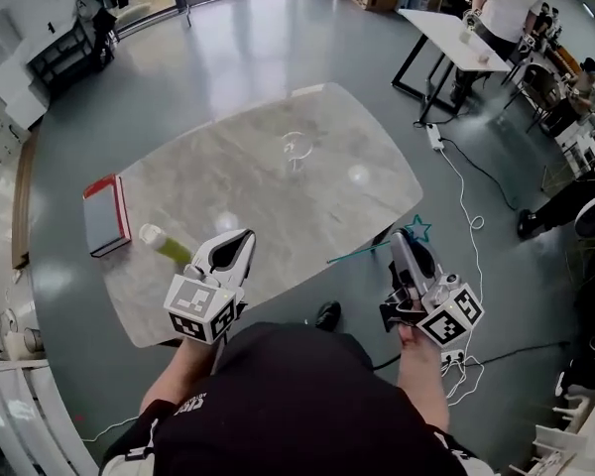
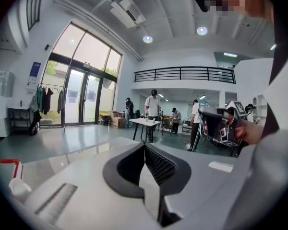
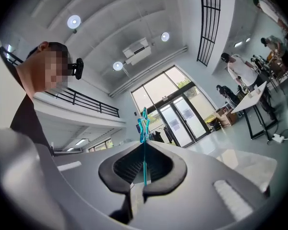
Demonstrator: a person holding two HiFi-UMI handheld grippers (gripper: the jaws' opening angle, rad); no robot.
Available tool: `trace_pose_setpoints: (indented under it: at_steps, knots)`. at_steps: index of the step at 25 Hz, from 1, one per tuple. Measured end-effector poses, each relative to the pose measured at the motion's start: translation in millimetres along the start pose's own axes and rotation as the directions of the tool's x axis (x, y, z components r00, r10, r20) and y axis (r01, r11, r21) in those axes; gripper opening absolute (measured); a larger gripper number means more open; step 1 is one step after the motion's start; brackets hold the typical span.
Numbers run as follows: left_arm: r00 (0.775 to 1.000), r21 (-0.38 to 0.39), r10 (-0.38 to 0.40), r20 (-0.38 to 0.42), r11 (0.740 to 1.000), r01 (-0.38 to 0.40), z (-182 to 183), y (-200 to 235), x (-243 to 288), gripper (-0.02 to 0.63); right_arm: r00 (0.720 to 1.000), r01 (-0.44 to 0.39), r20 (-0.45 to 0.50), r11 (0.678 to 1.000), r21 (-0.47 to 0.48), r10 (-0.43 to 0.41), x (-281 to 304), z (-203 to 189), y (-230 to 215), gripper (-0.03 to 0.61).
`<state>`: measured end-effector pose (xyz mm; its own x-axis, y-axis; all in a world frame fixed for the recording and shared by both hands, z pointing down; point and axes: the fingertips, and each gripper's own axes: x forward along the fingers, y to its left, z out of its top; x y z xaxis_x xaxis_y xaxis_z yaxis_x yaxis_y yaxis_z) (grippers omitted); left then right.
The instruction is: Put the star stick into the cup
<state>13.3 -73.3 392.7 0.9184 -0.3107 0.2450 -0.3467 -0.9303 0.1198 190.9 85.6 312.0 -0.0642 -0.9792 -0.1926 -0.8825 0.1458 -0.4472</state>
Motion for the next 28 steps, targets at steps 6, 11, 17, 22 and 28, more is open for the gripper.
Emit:
trace_pose_setpoints:
  at_steps: [6, 11, 17, 22, 28]
  knots:
    - [0.993, -0.026, 0.121, 0.012, 0.992, -0.121, 13, -1, 33, 0.003, 0.993, -0.107, -0.052, 0.994, 0.031, 0.108, 23, 19, -49, 0.02]
    - [0.98, -0.043, 0.201, 0.003, 0.979, -0.201, 14, -11, 50, 0.003, 0.981, -0.166, -0.092, 0.983, 0.077, 0.172, 34, 21, -83, 0.02]
    - [0.964, -0.071, 0.263, -0.034, 0.962, -0.265, 8, 0, 60, 0.003, 0.967, -0.203, -0.129, 0.972, 0.121, 0.218, 62, 18, -106, 0.02]
    - [0.966, -0.078, 0.257, -0.036, 0.963, -0.259, 11, 14, 82, 0.003, 0.96, -0.216, -0.152, 0.967, 0.132, 0.235, 90, 14, -119, 0.02]
    - [0.977, -0.077, 0.214, -0.02, 0.974, -0.215, 28, 29, 113, 0.003, 0.953, -0.221, -0.179, 0.966, 0.136, 0.243, 133, 10, -130, 0.02]
